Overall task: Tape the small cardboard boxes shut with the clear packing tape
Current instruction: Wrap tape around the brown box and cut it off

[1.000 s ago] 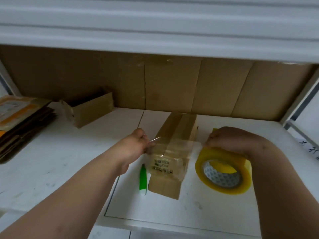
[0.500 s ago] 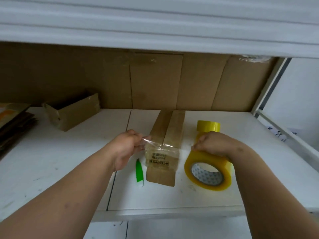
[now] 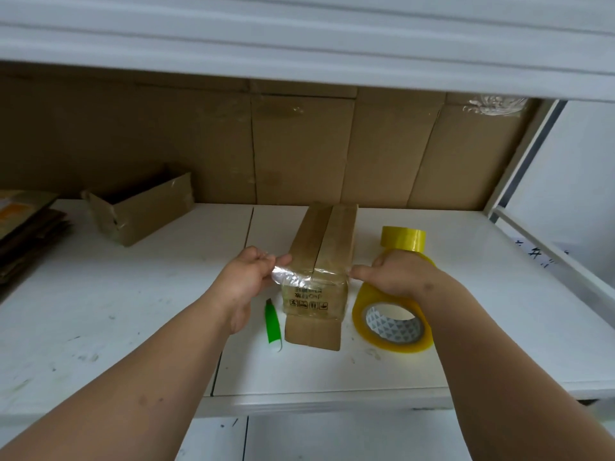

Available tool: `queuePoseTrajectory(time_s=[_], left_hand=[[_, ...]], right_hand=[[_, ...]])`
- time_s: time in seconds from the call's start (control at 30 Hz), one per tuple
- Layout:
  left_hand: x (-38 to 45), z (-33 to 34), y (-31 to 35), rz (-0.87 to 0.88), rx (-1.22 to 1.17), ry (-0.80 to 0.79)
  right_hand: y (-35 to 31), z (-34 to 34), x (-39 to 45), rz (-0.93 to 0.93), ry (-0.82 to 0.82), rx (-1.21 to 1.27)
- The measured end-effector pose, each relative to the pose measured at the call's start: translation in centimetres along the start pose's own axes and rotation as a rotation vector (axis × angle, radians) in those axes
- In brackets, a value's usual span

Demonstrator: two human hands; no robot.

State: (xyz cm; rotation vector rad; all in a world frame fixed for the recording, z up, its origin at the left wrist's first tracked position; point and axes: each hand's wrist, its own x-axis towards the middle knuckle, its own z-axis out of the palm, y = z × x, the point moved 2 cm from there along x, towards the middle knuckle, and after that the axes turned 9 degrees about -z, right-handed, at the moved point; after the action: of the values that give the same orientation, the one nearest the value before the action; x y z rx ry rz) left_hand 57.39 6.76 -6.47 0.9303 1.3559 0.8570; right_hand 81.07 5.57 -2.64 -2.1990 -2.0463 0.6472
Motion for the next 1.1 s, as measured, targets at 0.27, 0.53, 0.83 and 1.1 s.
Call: queuePoseTrajectory(time_s=[0.27,0.53,0.83,1.1], left_hand=[[0.1,0.8,-1.2,0.016,-0.134,0.175],[1.1,1.1,-1.7,-0.186,-0.233,0.237],[1.3,0.9,-2.0,0.093,0.165,0.268],[-0.4,2.8,-0.7,0.318,0.725,0.232]], right_hand=[[0.6,0.5,0.5,0.067,0.015,0.011],[1.2,0.8,0.7,0.090,0.052,0.045],[1.1,1.1,0.8,0.099,0.047,0.024],[1.0,1.1,0.6,0.084,-0.003,0.062]])
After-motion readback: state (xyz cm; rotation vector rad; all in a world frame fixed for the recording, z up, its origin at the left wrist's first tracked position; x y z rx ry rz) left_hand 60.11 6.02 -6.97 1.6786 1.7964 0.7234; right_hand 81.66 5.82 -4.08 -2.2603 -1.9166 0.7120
